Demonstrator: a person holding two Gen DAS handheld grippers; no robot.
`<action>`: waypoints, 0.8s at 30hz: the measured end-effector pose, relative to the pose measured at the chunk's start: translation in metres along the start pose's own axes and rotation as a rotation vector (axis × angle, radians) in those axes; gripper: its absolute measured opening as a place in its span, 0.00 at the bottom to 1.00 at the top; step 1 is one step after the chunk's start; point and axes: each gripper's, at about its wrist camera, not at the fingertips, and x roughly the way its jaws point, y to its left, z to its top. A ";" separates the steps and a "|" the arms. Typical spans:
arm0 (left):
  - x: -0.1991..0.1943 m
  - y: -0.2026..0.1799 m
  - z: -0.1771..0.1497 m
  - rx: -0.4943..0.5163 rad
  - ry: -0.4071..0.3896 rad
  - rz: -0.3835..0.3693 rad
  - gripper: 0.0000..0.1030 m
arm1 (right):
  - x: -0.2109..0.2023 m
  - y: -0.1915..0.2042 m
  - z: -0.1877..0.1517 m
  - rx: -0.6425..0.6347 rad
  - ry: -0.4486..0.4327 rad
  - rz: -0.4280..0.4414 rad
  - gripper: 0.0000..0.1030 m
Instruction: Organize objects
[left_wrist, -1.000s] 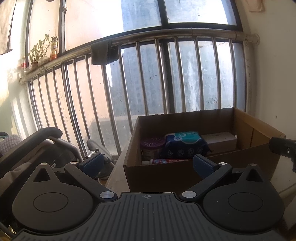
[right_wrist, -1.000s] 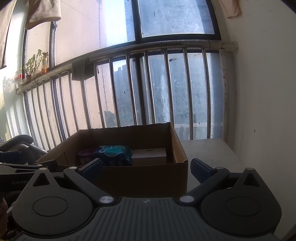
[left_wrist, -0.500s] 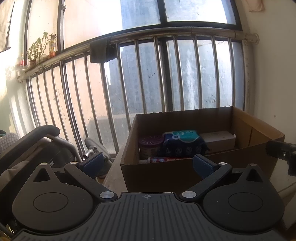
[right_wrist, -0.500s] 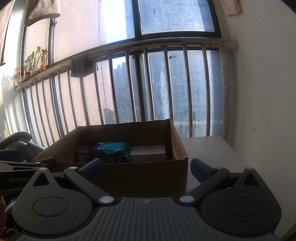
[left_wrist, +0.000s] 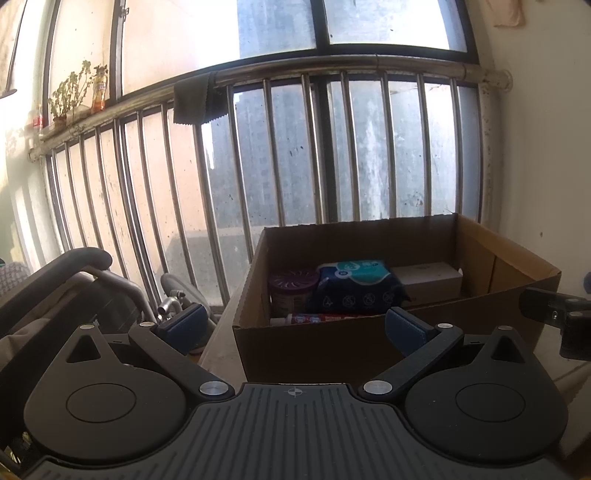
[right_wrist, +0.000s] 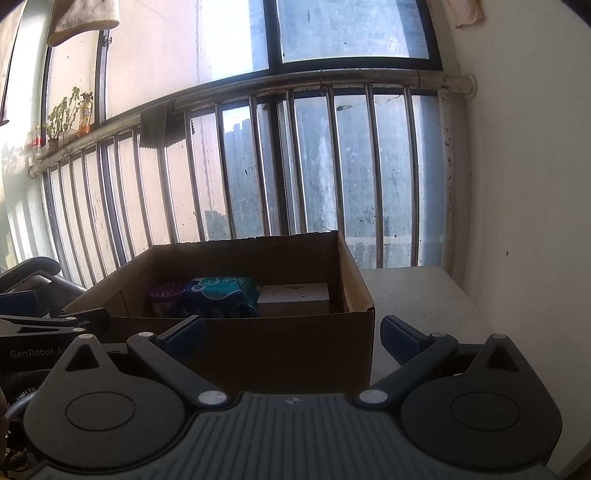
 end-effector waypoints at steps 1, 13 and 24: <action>0.000 0.001 0.000 -0.010 0.004 -0.012 1.00 | 0.000 0.000 0.000 -0.002 -0.001 -0.001 1.00; 0.003 -0.005 -0.003 0.018 0.012 0.013 1.00 | -0.002 0.003 0.001 -0.009 -0.003 0.014 1.00; 0.001 -0.006 -0.003 0.024 0.008 0.021 1.00 | -0.002 0.002 0.001 -0.010 0.001 0.009 1.00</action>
